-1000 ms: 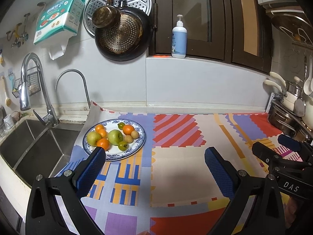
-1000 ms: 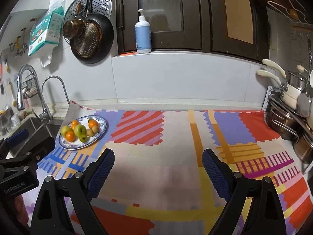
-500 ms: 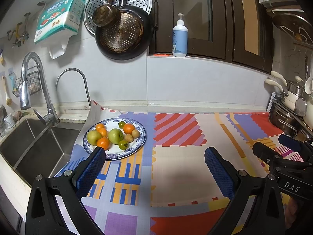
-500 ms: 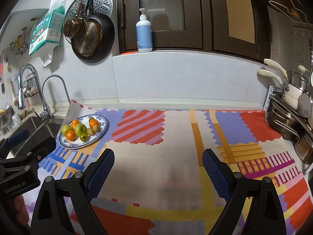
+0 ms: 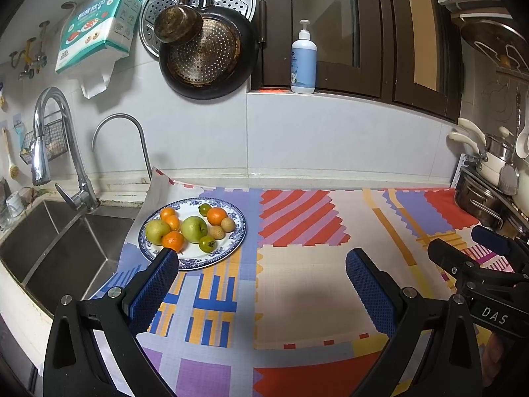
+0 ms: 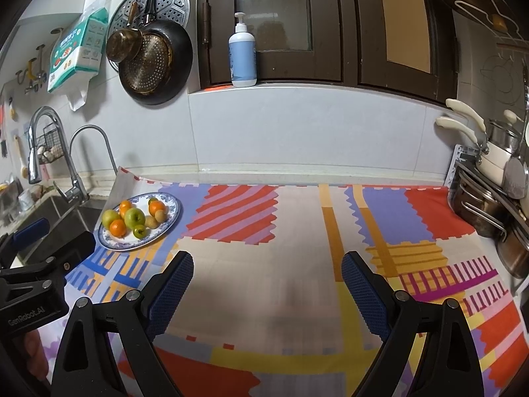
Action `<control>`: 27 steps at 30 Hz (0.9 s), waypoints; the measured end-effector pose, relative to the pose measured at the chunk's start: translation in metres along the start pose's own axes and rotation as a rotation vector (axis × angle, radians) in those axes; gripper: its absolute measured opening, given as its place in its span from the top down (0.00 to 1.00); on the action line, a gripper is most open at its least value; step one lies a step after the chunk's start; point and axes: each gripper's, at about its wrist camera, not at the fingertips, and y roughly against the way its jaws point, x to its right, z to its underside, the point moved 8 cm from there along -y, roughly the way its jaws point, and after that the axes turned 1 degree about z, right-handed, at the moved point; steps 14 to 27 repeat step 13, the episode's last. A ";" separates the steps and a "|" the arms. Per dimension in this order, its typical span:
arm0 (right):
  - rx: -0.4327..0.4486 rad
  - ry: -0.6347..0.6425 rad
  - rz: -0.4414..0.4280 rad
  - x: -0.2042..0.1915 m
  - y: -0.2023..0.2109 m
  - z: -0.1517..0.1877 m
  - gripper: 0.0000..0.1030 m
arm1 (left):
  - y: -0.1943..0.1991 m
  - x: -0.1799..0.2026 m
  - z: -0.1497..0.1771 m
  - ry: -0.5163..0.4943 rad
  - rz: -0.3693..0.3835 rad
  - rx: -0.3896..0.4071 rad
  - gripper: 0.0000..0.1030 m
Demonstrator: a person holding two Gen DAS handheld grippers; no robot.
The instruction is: Organize fruits
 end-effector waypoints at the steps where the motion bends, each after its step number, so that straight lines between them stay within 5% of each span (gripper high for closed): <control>1: 0.000 0.001 0.001 0.000 0.000 0.000 0.11 | 0.000 0.000 0.000 0.000 -0.001 0.001 0.00; 27: -0.005 0.001 0.005 0.002 -0.002 0.001 0.11 | -0.006 0.000 0.003 -0.001 -0.001 -0.014 0.00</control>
